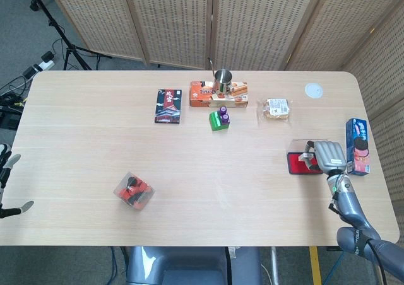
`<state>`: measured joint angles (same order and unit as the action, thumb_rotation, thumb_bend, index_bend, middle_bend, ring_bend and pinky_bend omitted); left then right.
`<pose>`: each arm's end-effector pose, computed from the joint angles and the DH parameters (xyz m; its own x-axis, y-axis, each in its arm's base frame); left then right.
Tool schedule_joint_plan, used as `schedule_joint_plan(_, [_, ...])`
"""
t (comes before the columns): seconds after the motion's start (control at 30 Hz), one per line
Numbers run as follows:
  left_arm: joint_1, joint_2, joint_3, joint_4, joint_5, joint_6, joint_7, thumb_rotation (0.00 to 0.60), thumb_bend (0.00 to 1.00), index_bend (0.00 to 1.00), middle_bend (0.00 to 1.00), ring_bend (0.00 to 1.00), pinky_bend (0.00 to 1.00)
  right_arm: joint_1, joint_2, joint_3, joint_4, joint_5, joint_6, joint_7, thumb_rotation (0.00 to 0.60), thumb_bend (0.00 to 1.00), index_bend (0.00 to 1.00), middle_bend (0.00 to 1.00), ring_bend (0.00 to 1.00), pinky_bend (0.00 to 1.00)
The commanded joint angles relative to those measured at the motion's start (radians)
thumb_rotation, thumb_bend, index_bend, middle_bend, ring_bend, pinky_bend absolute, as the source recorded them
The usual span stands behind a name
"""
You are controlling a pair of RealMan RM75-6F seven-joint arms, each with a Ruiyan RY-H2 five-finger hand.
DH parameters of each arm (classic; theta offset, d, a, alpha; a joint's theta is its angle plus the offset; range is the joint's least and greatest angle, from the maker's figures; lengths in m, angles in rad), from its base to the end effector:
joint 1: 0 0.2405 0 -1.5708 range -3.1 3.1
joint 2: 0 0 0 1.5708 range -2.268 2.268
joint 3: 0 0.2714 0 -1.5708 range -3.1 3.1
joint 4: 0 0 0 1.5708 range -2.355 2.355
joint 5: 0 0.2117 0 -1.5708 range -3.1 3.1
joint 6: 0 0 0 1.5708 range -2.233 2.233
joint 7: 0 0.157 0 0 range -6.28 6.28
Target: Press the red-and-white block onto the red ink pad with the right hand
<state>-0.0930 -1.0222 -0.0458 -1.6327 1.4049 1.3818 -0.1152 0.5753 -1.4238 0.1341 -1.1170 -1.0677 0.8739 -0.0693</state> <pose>-0.3464 0.1960 0.1869 0.3421 0.0894 0.9354 0.9324 0.0910 -0.3497 -0.3362 -0.3833 0.0715 0.4626 -0.2751 0.8428 -0.8727 0.0264 0.4876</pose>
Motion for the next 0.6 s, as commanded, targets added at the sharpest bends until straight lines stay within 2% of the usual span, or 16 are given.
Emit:
schedule_joint_plan(0.03, [-0.001,-0.001,0.001,0.000,0.000,-0.001,0.002,0.600,0.00,0.00,0.00,0.00,0.00,-0.008,-0.006,-0.001,0.014,-0.019,0.005,0.018,0.600,0.56,0.57,0.97,1.00,1.00])
schedule_joint_plan(0.6, [-0.002,-0.003,0.001,-0.003,-0.002,-0.002,0.010,0.600,0.00,0.00,0.00,0.00,0.00,-0.022,-0.074,0.006,0.125,-0.074,0.008,0.059,0.600,0.57,0.57,0.97,1.00,1.00])
